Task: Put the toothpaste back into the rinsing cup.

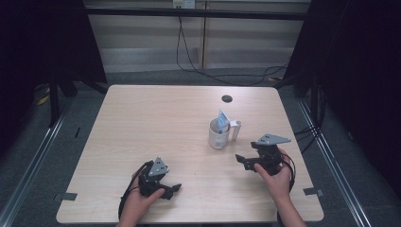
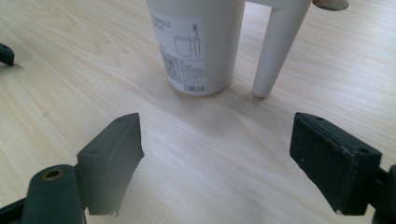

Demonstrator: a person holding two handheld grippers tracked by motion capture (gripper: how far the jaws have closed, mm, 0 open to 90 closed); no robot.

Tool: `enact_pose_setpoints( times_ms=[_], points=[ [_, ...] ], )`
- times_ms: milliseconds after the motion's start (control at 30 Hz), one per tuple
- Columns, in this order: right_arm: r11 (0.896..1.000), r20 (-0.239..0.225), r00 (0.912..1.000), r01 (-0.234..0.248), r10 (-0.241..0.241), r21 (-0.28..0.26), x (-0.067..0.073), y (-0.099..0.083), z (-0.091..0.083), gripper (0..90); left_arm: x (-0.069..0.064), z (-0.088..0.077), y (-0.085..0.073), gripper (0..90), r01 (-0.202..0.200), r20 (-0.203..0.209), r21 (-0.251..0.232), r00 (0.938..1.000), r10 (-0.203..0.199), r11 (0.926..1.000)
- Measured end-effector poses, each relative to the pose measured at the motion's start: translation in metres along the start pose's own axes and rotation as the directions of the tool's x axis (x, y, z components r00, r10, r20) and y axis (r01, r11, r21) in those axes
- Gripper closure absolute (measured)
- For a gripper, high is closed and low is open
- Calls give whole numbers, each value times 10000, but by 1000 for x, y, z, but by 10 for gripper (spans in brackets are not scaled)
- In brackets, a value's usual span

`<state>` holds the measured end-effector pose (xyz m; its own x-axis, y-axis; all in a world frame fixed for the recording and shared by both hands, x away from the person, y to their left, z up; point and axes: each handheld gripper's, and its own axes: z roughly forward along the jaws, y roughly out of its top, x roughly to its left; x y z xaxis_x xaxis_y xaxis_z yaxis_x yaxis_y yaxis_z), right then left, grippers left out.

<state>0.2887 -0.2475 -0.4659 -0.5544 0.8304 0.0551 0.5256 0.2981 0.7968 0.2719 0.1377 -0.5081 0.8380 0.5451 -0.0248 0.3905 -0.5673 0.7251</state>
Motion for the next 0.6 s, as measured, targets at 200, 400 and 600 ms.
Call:
enact_pose_setpoints(
  times_ms=[200, 400, 600],
  points=[
    [9998, -51, 10000, 74, -73, 186, -1, -8, -3, 155, 0, 0, 0, 149, 12, 5, -15, 10000, -12, 10000],
    [9991, -172, 9997, 195, -189, 376, -4, -19, -8, 155, 0, 0, 0, 149, -25, -22, -1, 10000, 25, 10000],
    [9977, -136, 9996, 259, -251, 619, -8, -30, -13, 150, 0, 0, 0, 149, -35, -42, 1, 10000, 35, 10000]
  ],
)
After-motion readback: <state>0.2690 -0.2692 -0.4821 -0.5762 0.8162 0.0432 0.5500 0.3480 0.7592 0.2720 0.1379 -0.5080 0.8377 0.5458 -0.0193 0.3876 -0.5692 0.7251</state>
